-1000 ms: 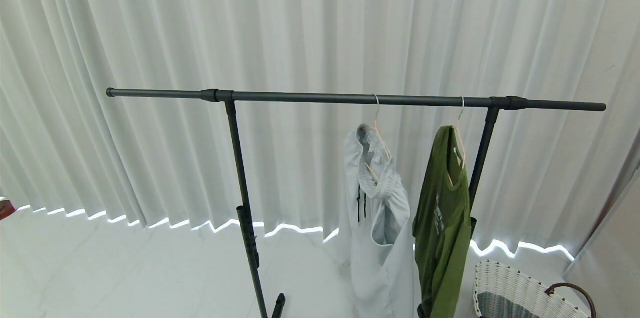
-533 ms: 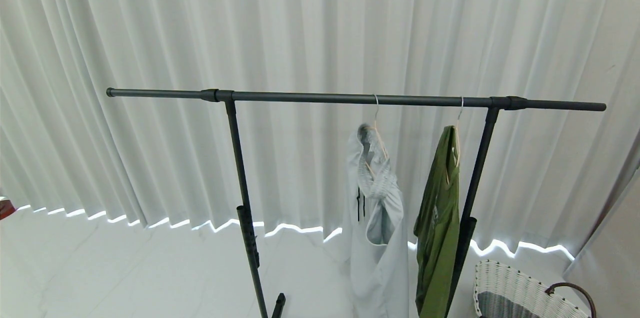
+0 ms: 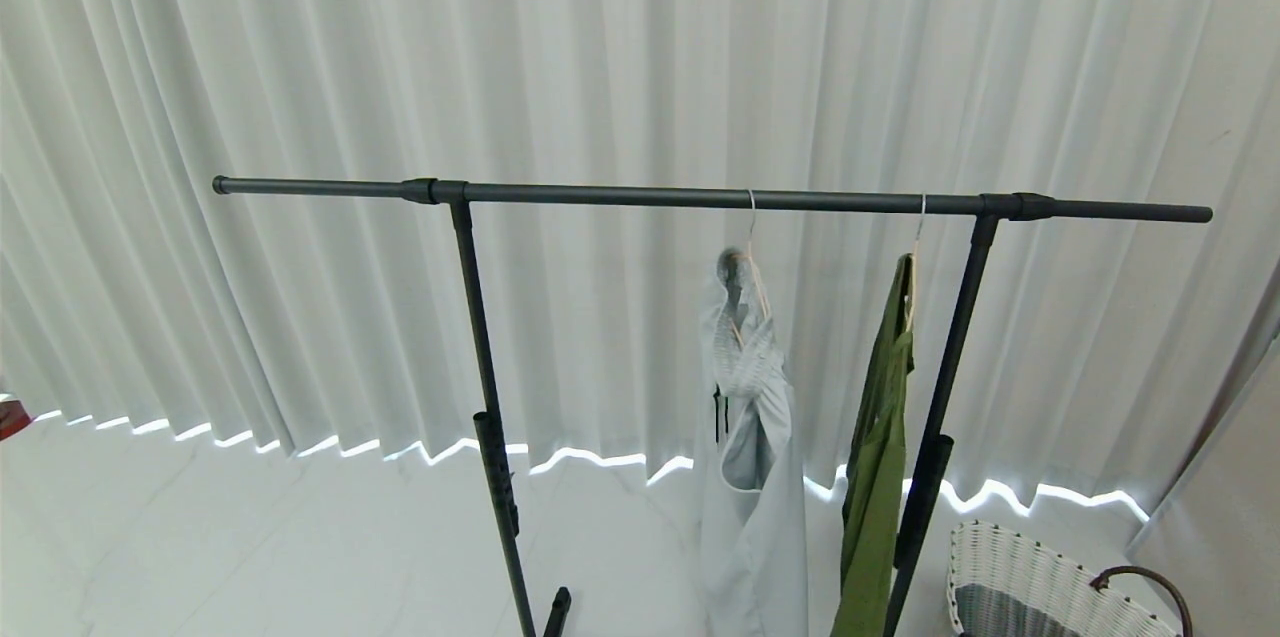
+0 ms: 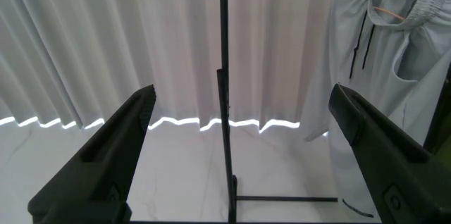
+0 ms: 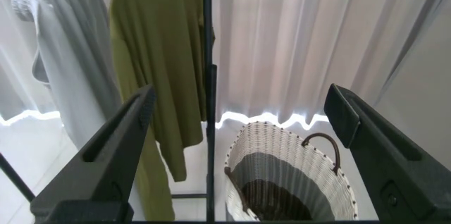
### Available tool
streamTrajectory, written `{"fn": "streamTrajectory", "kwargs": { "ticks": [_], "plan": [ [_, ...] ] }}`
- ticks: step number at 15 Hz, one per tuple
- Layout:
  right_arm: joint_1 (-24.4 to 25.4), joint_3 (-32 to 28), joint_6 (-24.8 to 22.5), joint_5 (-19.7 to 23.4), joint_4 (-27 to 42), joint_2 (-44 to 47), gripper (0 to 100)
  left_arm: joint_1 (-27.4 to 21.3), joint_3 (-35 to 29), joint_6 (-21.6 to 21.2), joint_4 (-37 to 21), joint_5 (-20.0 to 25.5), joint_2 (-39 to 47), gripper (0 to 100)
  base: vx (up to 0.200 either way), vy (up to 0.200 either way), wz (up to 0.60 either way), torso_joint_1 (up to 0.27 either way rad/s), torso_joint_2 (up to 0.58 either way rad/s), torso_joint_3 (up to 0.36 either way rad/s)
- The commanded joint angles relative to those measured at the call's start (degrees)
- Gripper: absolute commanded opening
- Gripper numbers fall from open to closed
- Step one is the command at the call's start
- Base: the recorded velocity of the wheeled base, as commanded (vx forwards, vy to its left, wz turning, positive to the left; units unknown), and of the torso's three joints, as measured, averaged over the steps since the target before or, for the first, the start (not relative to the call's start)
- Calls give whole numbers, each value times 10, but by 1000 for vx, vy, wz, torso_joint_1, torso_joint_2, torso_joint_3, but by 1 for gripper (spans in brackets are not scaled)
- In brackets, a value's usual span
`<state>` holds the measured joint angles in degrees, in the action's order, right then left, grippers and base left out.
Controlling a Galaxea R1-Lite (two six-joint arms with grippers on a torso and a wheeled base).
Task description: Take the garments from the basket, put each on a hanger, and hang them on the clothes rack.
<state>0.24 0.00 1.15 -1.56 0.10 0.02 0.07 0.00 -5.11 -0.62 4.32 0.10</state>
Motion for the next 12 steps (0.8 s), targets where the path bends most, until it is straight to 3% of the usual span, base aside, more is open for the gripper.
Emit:
{"fn": "streamTrajectory", "kwargs": {
  "ticks": [1,12],
  "plan": [
    [0,0,0,0,0,0,100,0,0,0,0,0,0,100,0,0,0,0,0,0],
    [0,0,-3,0,0,0,100,0,0,0,0,0,0,100,0,0,0,0,0,0]
  ]
}}
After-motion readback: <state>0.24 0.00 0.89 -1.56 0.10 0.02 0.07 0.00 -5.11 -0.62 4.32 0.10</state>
